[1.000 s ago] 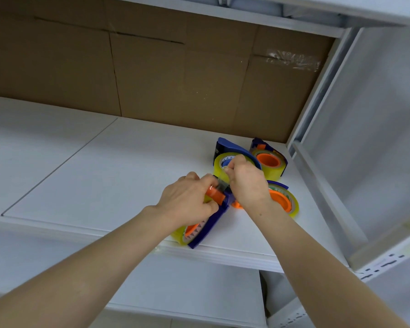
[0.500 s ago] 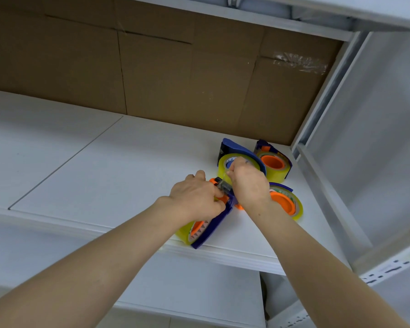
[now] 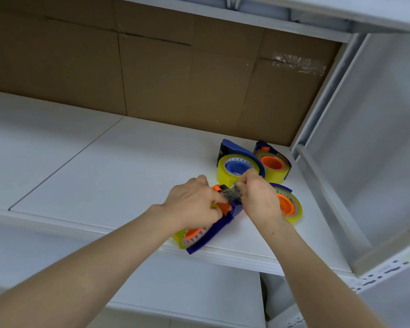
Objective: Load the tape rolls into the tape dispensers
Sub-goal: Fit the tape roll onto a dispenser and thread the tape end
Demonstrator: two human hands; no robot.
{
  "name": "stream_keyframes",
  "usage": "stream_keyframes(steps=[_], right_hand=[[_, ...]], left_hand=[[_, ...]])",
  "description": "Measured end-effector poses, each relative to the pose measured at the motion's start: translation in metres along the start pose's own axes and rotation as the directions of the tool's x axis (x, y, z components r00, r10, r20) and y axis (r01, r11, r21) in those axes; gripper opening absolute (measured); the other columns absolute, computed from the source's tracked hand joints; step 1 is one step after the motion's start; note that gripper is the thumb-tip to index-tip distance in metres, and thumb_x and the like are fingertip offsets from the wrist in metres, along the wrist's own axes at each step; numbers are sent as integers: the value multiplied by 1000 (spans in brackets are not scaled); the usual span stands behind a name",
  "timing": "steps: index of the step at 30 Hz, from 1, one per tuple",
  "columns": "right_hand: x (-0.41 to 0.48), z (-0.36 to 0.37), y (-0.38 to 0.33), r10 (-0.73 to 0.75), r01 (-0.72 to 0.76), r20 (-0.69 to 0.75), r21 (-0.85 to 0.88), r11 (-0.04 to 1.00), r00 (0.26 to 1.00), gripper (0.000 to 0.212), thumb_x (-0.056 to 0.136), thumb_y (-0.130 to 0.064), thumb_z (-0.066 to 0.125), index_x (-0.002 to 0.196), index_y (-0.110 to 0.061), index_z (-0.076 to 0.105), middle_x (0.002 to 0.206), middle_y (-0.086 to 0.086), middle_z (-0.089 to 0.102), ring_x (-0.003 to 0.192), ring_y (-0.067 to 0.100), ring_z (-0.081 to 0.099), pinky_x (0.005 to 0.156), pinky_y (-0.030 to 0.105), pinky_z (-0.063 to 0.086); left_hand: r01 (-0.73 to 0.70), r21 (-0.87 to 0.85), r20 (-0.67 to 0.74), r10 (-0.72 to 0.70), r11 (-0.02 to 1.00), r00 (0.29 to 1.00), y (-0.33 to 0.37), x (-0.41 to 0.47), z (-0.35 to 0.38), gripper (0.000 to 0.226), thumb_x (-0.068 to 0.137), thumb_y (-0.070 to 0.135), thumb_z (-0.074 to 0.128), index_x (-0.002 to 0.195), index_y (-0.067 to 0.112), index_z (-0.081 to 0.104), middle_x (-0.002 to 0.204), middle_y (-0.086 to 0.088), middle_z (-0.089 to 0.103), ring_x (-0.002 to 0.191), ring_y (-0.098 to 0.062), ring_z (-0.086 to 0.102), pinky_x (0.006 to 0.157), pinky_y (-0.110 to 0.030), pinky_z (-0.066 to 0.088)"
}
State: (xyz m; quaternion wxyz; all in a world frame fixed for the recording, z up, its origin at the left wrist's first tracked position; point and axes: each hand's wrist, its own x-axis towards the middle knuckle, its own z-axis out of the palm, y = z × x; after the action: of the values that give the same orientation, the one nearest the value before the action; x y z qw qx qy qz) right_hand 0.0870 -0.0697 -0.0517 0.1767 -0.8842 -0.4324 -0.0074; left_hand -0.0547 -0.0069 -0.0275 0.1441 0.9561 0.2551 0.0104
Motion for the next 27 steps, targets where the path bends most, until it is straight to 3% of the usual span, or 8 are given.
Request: stream_keyframes(steps=[3, 7, 10, 15, 21, 27], right_hand=[[-3, -1, 2, 25, -25, 6, -22, 999, 1000, 19, 96, -16, 48, 114, -12, 44, 88, 6, 64, 77, 23, 63, 54, 29, 44], [-8, -1, 4, 30, -29, 29, -36, 999, 999, 16, 97, -22, 45, 112, -17, 41, 88, 3, 63, 76, 22, 62, 58, 31, 47], [-13, -2, 7, 16, -15, 31, -17, 1000, 999, 16, 98, -22, 43, 112, -17, 40, 87, 3, 61, 75, 21, 59, 56, 30, 44], [-14, -8, 5, 12, -13, 12, 26, 1000, 1000, 15, 99, -27, 39, 110, -17, 41, 85, 1, 58, 77, 21, 60, 60, 33, 48], [-13, -13, 7, 22, -18, -39, 97, 995, 999, 15, 99, -26, 41, 109, -16, 45, 89, 1, 60, 78, 21, 58, 63, 34, 50], [-10, -18, 11, 56, -41, -109, 133, 990, 992, 14, 99, -26, 41, 104, -15, 47, 87, 4, 64, 78, 23, 63, 67, 40, 57]], left_hand=[[-2, -84, -44, -2, 996, 999, -11, -6, 0, 40, 87, 34, 48, 124, 50, 50, 124, 4, 46, 115, -16, 46, 79, -26, 39], [96, -141, -60, -105, 985, 993, -12, -9, 2, 61, 85, 41, 57, 139, 28, 33, 138, 4, 45, 119, -17, 49, 85, -29, 44], [161, -22, -75, -163, 987, 984, -12, -11, 4, 62, 84, 39, 57, 139, 21, 35, 134, -1, 46, 116, -22, 52, 83, -31, 45], [168, -13, -119, -168, 986, 979, -15, -16, 5, 61, 81, 35, 60, 137, 27, 36, 127, 2, 54, 110, -21, 55, 73, -28, 41], [133, -201, -73, -150, 970, 986, -20, -20, 0, 76, 70, 56, 67, 136, 30, 38, 130, 6, 51, 113, -16, 53, 85, -30, 49], [50, -101, -188, -68, 994, 980, -26, -23, 3, 71, 76, 56, 64, 137, 29, 39, 132, 5, 52, 113, -16, 53, 87, -28, 47]])
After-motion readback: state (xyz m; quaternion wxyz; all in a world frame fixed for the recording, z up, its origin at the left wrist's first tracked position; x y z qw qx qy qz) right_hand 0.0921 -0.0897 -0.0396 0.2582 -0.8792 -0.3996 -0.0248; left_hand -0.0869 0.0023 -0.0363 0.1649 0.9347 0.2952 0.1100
